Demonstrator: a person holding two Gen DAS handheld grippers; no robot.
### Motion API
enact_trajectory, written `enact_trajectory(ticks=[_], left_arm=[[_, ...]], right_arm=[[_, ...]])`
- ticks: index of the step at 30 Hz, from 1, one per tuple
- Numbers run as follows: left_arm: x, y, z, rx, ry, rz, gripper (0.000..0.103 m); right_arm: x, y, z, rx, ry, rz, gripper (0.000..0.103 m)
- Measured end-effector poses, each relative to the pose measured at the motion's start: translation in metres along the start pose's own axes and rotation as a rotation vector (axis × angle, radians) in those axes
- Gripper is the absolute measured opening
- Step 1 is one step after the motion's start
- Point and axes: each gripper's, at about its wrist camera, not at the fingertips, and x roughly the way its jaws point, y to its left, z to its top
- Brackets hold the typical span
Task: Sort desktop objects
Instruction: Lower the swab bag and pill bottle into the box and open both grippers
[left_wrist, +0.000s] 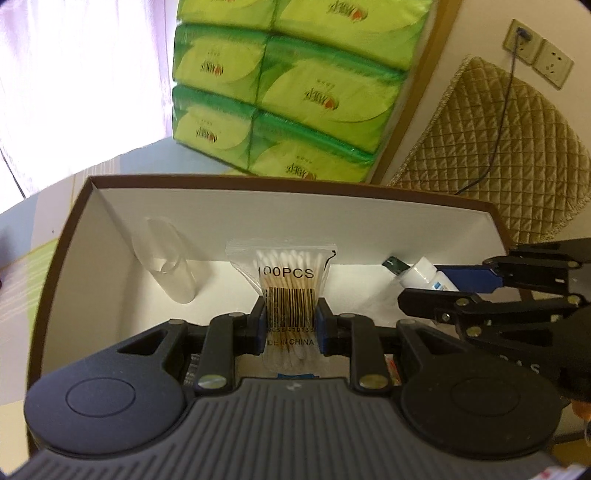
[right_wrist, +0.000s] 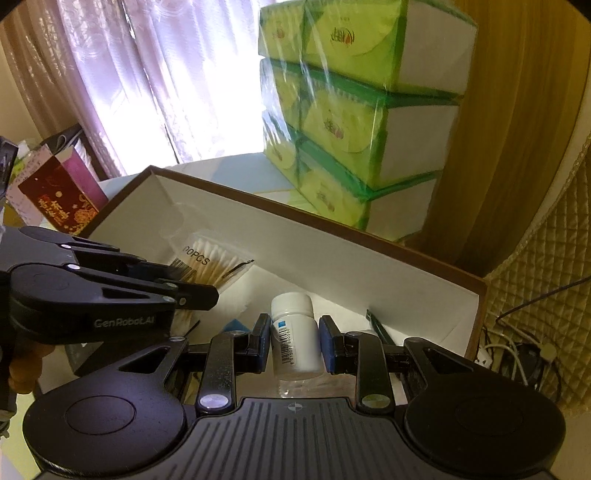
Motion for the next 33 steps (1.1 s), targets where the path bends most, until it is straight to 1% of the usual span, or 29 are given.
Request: enact_trajectory(ticks=[8,11,12,13,15,22,24,25,28,29,30,32,33], left_arm=[[0.02,0.007,0.009,-0.022,0.023,0.031,0.022],[0.022,0.012,0.01,-0.035,0.022,0.041,0.027],[0.021,0.013,0.01,-0.039,0.022,0.039,0.031],[0.021,0.014,0.01,-0.042,0.021,0.041,0.039],[0.019,0.016,0.01,-0.046,0.014,0.051,0.046],[0.012,0.027,0.009,-0.053,0.005,0.068,0.048],[0.011,0.03,0.009,-0.049,0.002,0.077,0.05],[0.01,0.031,0.009,-0.047,0.002,0.08,0.052],[0.007,0.032,0.009,-0.04,-0.003,0.088,0.052],[0.006,0.032,0.009,-0.039,-0.005,0.09,0.053],[0.005,0.032,0.009,-0.037,-0.007,0.092,0.053],[0.003,0.032,0.009,-0.033,-0.013,0.097,0.056],[0.002,0.032,0.008,-0.032,-0.015,0.099,0.06]], right_arm=[[0.011,-0.004,0.003,0.012,0.015,-0.011,0.025],[0.016,-0.006,0.005,0.017,0.02,-0.01,0.025],[0.017,-0.006,0.005,0.018,0.022,-0.01,0.025],[0.019,-0.006,0.006,0.02,0.023,-0.009,0.025],[0.021,-0.006,0.006,0.023,0.025,-0.008,0.025],[0.032,-0.002,0.009,0.029,0.028,0.0,0.025],[0.034,-0.001,0.01,0.026,0.015,0.003,0.026],[0.035,-0.001,0.011,0.027,-0.003,-0.001,0.026],[0.035,0.002,0.012,0.003,-0.063,0.001,0.027],[0.035,0.003,0.013,-0.003,-0.068,-0.006,0.035],[0.035,0.004,0.012,-0.007,-0.072,-0.012,0.05],[0.029,0.003,0.01,-0.003,-0.09,-0.013,0.062],[0.026,0.002,0.009,-0.002,-0.087,-0.009,0.063]])
